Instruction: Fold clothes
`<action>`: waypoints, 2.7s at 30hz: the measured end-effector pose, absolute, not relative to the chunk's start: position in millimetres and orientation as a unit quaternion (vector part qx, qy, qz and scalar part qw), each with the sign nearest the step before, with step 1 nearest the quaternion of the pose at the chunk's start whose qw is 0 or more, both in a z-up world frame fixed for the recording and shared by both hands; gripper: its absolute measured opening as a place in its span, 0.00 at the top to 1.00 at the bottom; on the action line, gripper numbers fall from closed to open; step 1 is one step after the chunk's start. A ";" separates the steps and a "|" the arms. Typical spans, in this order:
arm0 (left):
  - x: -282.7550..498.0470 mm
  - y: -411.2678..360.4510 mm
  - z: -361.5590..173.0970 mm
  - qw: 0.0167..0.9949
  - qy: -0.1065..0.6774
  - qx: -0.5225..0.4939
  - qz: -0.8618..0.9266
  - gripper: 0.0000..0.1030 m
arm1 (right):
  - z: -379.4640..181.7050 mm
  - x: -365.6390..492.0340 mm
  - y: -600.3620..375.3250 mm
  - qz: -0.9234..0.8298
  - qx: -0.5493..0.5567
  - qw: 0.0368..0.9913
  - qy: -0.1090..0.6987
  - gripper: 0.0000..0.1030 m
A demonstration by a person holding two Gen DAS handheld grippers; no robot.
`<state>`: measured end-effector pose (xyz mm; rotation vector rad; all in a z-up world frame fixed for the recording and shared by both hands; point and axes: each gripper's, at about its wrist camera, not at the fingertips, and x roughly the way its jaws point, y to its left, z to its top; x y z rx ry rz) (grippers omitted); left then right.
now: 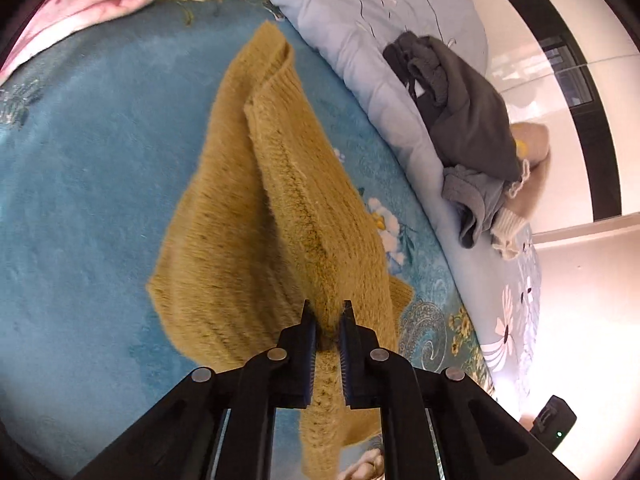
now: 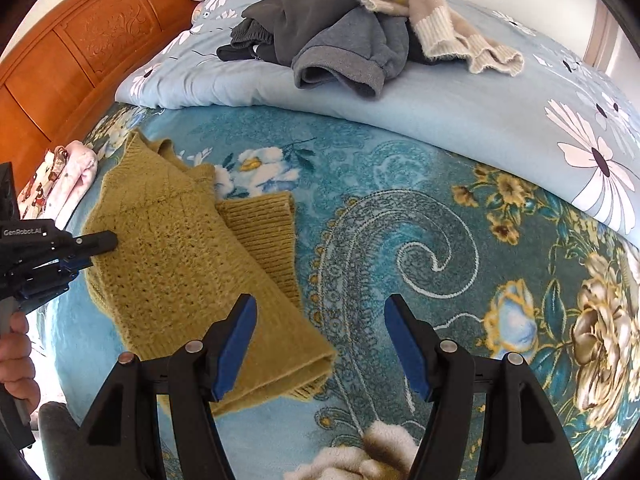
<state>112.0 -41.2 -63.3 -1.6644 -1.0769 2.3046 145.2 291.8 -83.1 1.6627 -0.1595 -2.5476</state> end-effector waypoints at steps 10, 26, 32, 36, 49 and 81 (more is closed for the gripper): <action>235.8 -234.4 -109.5 -0.176 -0.400 -0.507 0.743 0.90 | -95.4 136.3 260.6 -0.822 0.561 0.078 -0.066 0.34; 268.0 -238.5 -147.2 -0.169 -0.453 -0.508 0.713 0.90 | -93.1 69.2 238.2 -0.785 0.554 0.148 -0.234 0.34; 266.8 -239.2 -144.7 -0.163 -0.456 -0.510 0.711 0.89 | -138.0 63.7 216.7 -0.727 0.621 0.154 -0.248 0.38; 261.2 -236.1 -140.3 -0.157 -0.449 -0.513 0.715 0.89 | -152.1 73.2 208.7 -0.703 0.649 0.153 -0.249 0.85; 143.1 -178.2 3.8 0.030 -0.410 -0.424 0.807 0.90 | 25.6 70.8 295.7 -0.809 0.465 0.210 -0.292 0.89; 244.3 -132.5 -158.4 -0.064 -0.371 -0.667 0.643 0.90 | -142.9 231.4 411.6 -0.685 0.679 0.000 -0.264 0.89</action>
